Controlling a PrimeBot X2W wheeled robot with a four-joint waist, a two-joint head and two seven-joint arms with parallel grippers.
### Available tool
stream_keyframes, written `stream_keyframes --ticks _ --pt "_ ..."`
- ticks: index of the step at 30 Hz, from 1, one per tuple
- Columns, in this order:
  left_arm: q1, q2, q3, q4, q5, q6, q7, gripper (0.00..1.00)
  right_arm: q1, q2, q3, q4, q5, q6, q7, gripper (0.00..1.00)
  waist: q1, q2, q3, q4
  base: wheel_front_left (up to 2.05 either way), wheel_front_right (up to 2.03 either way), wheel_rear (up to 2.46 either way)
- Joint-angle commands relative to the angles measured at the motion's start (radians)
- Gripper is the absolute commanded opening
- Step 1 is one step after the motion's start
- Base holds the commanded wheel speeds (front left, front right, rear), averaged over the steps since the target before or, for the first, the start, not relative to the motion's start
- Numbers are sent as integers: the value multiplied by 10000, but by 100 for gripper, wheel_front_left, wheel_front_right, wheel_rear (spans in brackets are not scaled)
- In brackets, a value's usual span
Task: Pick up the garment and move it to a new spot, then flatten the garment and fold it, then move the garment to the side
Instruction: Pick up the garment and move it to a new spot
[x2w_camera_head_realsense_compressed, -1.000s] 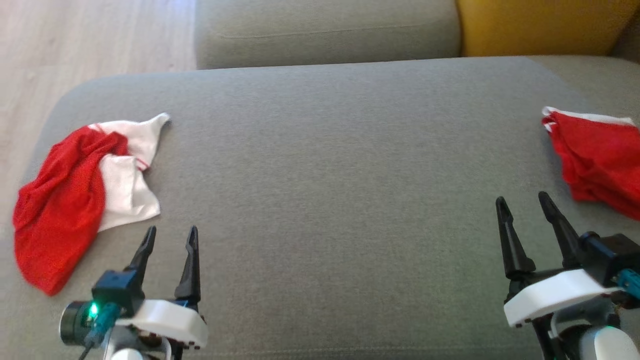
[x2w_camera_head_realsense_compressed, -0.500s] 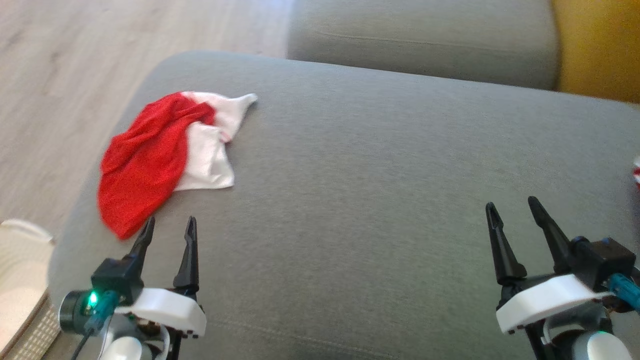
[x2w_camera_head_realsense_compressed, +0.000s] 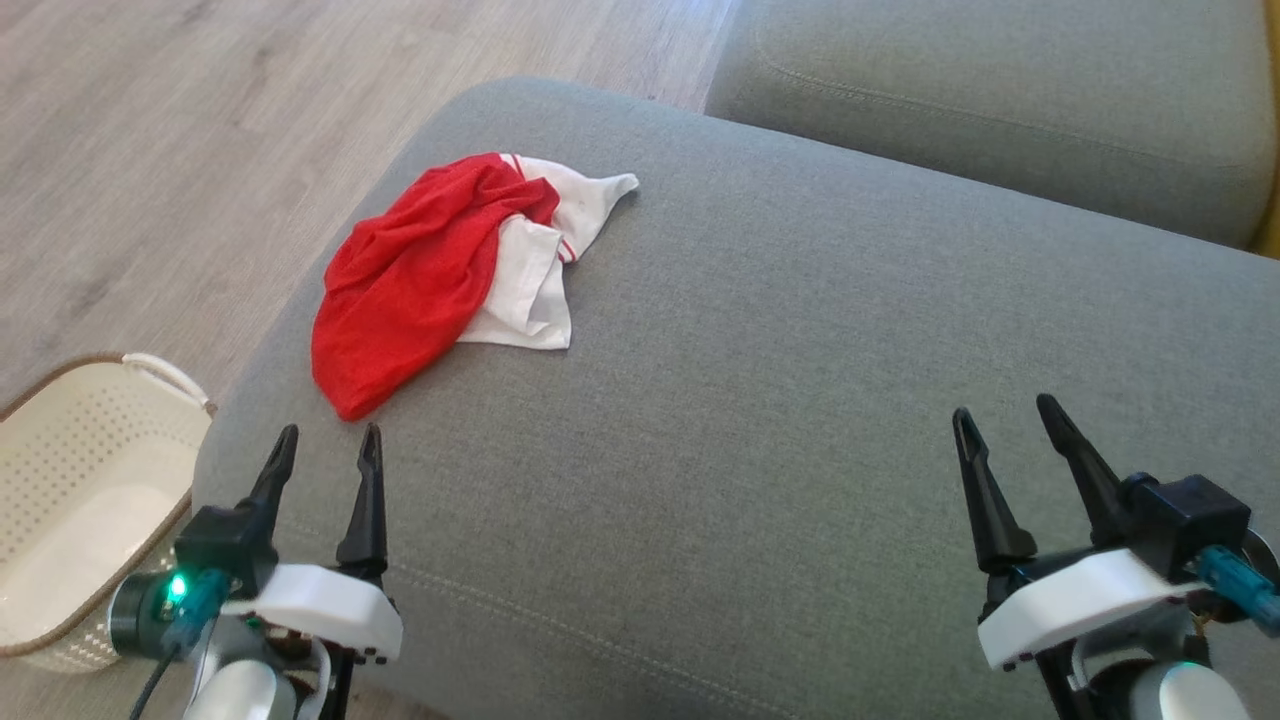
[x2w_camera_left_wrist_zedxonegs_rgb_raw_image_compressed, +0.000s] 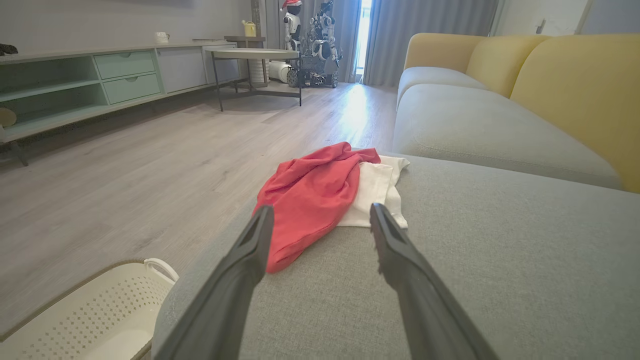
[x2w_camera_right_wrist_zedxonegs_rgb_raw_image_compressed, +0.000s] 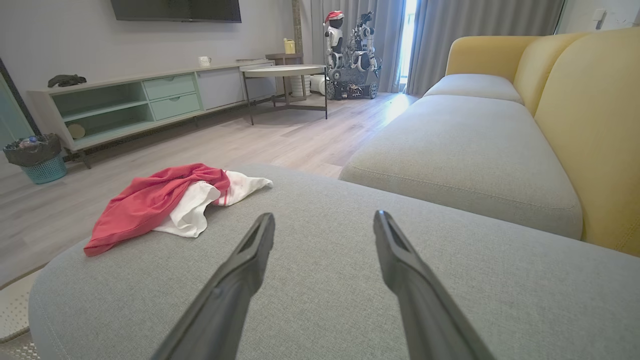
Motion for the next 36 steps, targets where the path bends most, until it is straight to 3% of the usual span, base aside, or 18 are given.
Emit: stream_keyframes --ticks 1,13,22,27,36 --pt "-699 197 373 -250 -47 -18 -125 100 -392 -52 200 -336 -59 -7 -4 100 0 0 19 27 0 0 0" --pt "-948 59 385 -110 -166 -3 -239 100 -531 -42 191 -358 -88 -7 9 100 0 0 387 36 0 0 0" --pt "-2807 -415 841 561 -716 -413 -388 100 -1526 -229 387 -756 -159 -7 311 100 0 0 2083 -565 0 0 0" --pt "-4381 -562 1181 1960 -955 -728 -421 100 -2161 -390 593 -856 -204 -7 396 100 0 0 3059 -1110 0 0 0" --pt "-6811 -412 1532 6193 -1494 -1500 -133 100 -2909 -713 859 -884 -215 -7 428 100 0 0 4189 -2124 0 0 0"
